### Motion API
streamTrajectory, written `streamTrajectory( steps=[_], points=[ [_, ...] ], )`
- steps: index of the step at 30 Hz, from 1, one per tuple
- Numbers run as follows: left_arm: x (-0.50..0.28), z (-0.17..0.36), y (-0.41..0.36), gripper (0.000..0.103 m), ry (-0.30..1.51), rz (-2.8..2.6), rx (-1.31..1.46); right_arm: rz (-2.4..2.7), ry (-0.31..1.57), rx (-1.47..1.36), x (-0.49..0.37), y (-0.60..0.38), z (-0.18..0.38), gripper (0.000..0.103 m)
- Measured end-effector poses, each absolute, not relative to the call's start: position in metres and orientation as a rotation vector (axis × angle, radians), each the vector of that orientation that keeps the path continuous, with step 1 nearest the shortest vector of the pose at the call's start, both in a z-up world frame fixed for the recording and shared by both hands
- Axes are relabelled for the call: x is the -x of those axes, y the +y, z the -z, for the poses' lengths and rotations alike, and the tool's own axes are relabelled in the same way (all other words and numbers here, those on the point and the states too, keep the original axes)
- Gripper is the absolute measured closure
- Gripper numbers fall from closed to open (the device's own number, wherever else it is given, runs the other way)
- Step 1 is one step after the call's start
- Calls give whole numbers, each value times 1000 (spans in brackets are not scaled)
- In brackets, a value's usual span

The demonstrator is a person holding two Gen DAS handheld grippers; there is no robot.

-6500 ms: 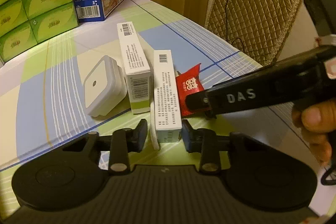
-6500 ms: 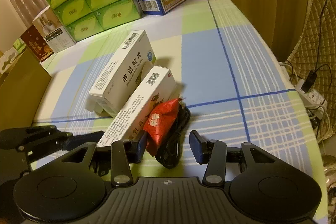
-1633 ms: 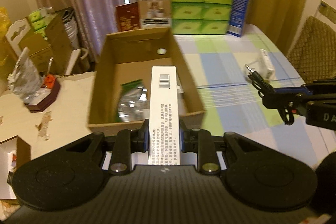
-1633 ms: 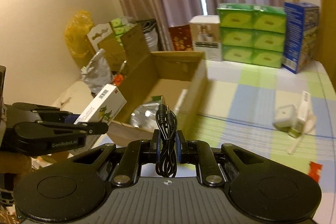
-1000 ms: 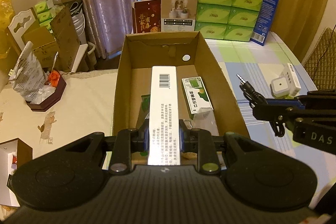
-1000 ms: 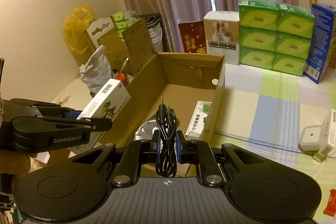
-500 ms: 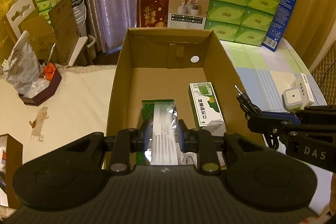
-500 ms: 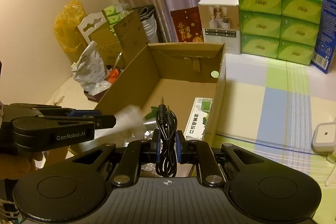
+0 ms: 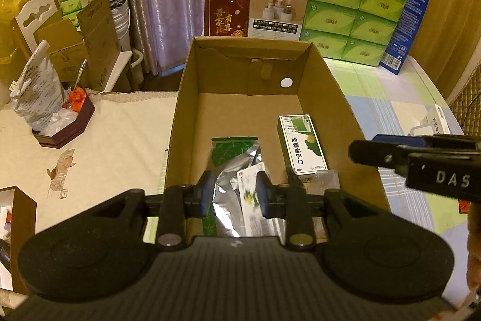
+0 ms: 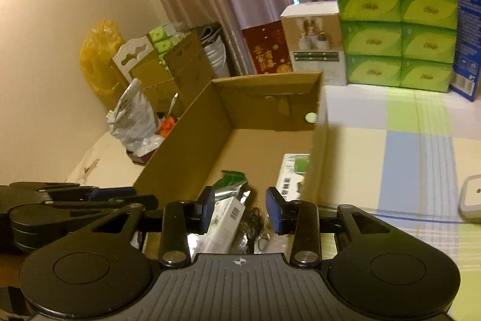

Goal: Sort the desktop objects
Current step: 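Release the white box with the left tool while the right tool drops the cable, then withdraw both tools from the cardboard box back over the table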

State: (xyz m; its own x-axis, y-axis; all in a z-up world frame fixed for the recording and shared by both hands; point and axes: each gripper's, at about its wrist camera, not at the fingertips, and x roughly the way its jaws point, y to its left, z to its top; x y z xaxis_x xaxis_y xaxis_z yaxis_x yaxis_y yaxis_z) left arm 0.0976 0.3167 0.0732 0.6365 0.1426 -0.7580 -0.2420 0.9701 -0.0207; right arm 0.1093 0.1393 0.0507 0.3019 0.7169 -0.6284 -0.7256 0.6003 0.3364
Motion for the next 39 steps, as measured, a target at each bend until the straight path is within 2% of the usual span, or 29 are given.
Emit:
streamTrajectory(
  steps=[8,14,19,22,28,32,37,39],
  points=[
    [-79,-80,301,71,840,-217,143,-898,842,-14,-106,98,-57,65],
    [-58,-90,279,65,829,-215,146,-883,842,-20,-89,66,-63,59],
    [-42,-97,260,52,820,-216,149,-865,825,-4,-70,39,-70,46],
    [-34,-100,246,49,817,-210,149,-858,813,8,-59,21,-72,40],
    [-20,-107,222,31,796,-195,146,-816,799,13,-47,-18,-74,31],
    [-13,-111,209,26,778,-185,152,-782,786,-5,-44,-46,-78,25],
    [-6,-115,191,9,752,-178,140,-729,771,-27,-44,-81,-80,17],
    [-3,-116,183,5,733,-169,141,-705,765,-36,-47,-97,-80,15]
  ],
)
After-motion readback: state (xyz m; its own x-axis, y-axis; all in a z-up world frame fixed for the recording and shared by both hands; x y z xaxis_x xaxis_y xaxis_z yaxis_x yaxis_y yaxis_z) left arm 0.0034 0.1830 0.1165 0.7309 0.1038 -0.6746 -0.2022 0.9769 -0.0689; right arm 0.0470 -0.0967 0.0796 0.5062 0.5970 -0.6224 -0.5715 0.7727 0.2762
